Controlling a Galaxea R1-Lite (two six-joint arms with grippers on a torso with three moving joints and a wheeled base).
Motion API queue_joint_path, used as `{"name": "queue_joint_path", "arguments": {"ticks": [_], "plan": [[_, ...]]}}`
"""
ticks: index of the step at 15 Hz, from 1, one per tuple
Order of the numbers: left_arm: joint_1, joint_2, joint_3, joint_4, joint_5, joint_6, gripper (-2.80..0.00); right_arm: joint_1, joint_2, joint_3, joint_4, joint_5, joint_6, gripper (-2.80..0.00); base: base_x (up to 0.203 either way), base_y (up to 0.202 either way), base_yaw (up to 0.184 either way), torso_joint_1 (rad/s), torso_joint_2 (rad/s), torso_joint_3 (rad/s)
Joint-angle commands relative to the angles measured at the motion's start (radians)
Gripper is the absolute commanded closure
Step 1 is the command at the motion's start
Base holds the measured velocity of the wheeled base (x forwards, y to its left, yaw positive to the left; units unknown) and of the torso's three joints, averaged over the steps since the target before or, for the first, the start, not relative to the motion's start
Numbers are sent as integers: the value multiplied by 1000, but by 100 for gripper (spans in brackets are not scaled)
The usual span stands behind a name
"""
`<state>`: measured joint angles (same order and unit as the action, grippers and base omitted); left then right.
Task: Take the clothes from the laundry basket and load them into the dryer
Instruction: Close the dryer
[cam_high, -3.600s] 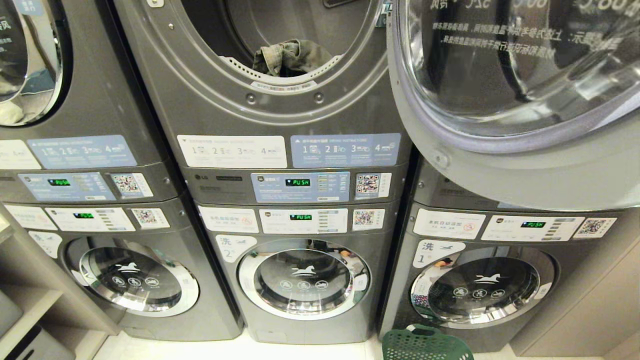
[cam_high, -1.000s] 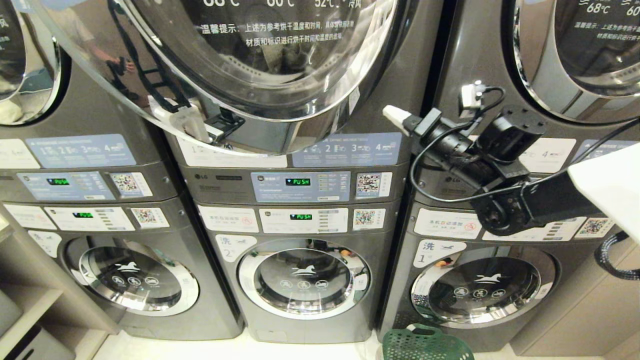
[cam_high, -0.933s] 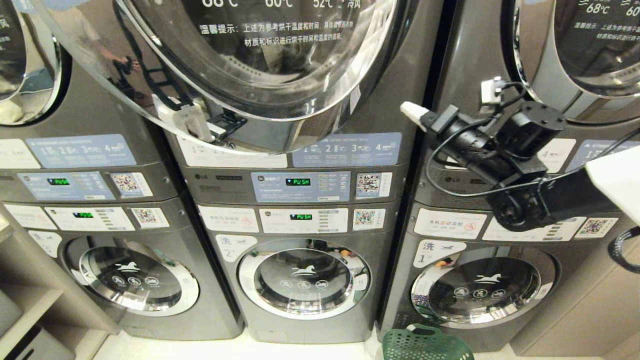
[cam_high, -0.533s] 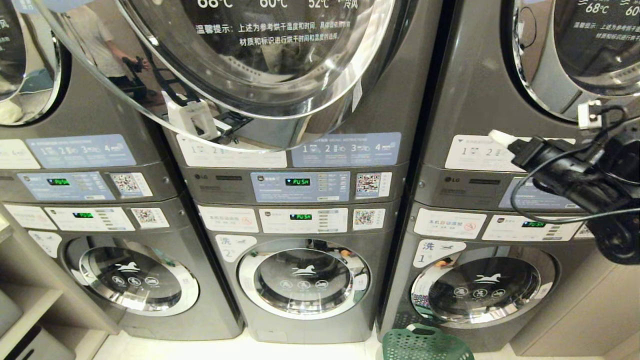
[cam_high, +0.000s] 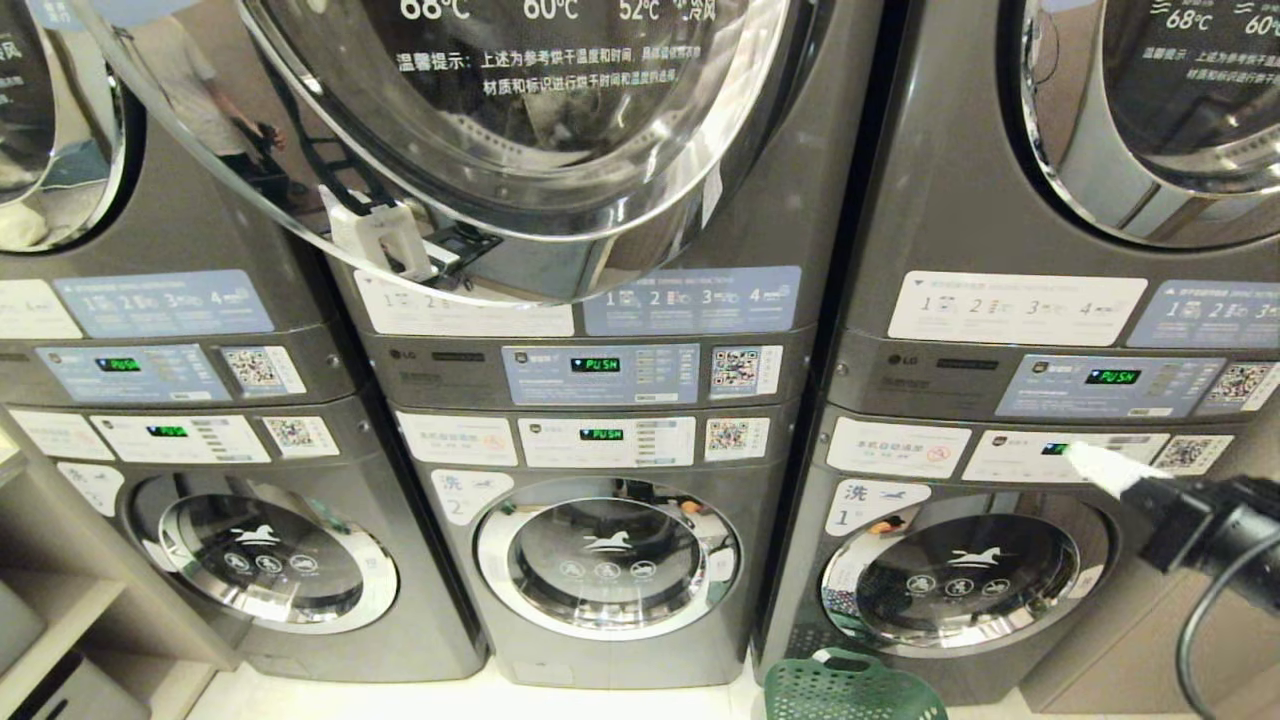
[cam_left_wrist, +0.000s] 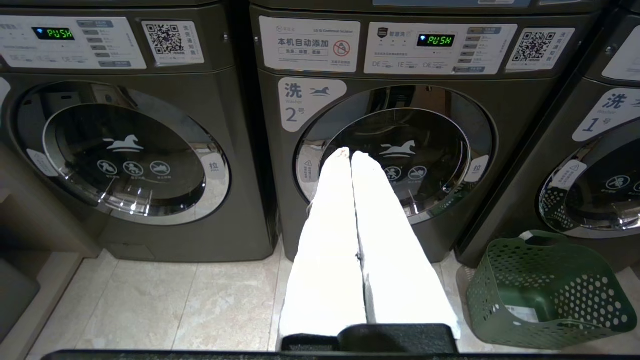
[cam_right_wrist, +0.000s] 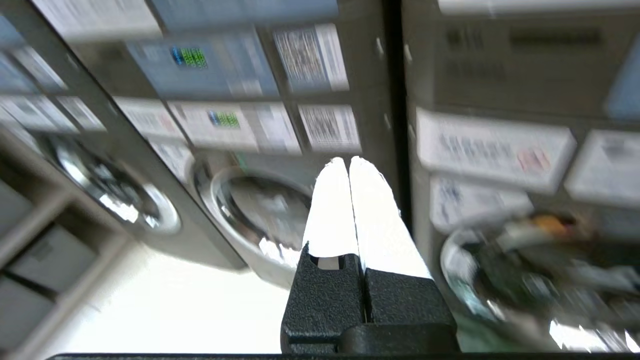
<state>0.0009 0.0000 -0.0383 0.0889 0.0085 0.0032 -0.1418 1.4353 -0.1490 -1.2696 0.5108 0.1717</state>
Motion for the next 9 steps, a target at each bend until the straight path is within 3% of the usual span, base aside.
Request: {"name": "queue_joint_path", "arguments": {"ticks": [1,5,9], "plan": [[1,2,0,0,1,0,0,-5,-170,131,28,-11,-37,0,0,0,0,0,0,0],[1,2,1,0,1,-3,0,-16,-464,147,404,-83,-94,0,0,0,0,0,0,0],[1,0,1,0,1,-3,0,-18,-808,135,1024,-173,-141,0,0,0,0,0,0,0]]}}
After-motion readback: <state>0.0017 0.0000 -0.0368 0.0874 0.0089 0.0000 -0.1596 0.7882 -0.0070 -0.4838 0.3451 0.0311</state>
